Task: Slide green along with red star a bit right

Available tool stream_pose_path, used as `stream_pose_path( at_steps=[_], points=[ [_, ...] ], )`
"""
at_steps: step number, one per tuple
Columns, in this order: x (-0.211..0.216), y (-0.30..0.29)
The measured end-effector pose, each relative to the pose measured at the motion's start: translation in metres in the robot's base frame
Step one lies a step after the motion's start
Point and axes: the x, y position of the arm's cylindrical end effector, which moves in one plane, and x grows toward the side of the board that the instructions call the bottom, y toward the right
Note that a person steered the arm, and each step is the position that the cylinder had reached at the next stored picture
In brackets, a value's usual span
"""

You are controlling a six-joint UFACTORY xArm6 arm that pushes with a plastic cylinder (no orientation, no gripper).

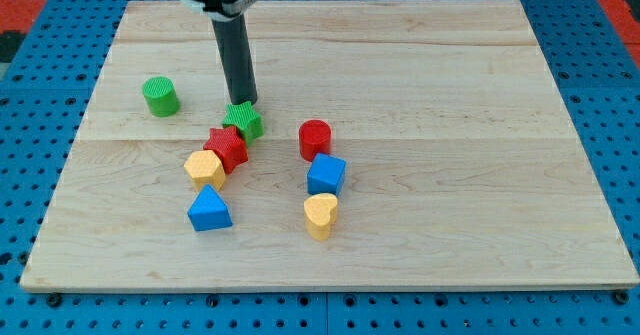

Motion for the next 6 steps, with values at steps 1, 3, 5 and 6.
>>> stream_pose_path(
  at_steps=[1,3,5,6],
  points=[
    [-0.003,-0.054],
    [0.061,-0.014],
    [0.056,0.013],
    [0.034,0.006]
  ],
)
